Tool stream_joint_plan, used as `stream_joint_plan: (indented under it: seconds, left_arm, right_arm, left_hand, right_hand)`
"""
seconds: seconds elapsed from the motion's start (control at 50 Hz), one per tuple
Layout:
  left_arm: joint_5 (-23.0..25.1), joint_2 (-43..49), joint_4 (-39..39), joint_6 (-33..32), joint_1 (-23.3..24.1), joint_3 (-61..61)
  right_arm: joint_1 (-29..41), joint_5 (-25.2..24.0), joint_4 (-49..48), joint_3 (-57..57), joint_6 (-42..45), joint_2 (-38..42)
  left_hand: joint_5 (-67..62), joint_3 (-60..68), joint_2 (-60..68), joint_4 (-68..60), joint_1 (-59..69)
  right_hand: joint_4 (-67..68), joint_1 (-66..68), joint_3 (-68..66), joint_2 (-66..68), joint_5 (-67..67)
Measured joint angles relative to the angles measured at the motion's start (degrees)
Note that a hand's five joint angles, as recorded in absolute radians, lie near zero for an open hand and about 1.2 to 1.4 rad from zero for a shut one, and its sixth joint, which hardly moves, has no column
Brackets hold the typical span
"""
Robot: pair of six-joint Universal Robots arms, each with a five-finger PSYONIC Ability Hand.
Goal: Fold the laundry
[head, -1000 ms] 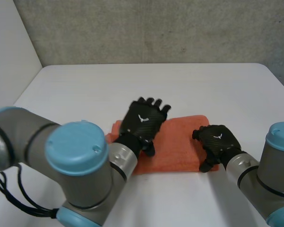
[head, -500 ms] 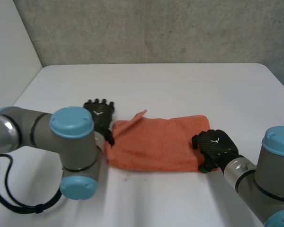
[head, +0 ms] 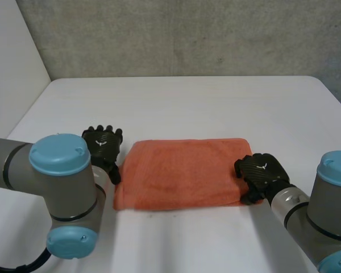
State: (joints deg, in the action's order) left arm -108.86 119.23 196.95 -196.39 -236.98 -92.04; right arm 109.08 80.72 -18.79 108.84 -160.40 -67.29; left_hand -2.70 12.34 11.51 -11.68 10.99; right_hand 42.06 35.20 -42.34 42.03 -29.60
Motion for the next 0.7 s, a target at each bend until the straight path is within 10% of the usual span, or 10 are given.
stream_joint_plan:
  seconds: [0.32,0.52,0.7]
  left_arm:
    - [0.2,-4.7,0.1,0.4,3.7,-0.9]
    - [0.2,-6.2,0.0,0.6,2.8,-3.3]
    - [0.2,-9.6,0.0,0.6,0.5,-6.3]
  right_arm:
    - [-0.6,3.9,-0.1,0.7,5.3,-0.7]
    - [-0.9,10.3,-0.1,-1.4,23.1,-3.1]
    - [12.5,10.3,0.1,-12.8,30.1,-2.7]
  left_hand:
    - [0.0,0.0,0.0,0.0,0.0]
    - [0.0,0.0,0.0,0.0,0.0]
    - [0.0,0.0,0.0,0.0,0.0]
  right_hand:
    - [26.0,17.0,-25.2,25.0,-24.9]
    - [26.0,17.5,-25.2,25.0,-25.5]
    - [26.1,17.5,-25.3,25.0,-26.1]
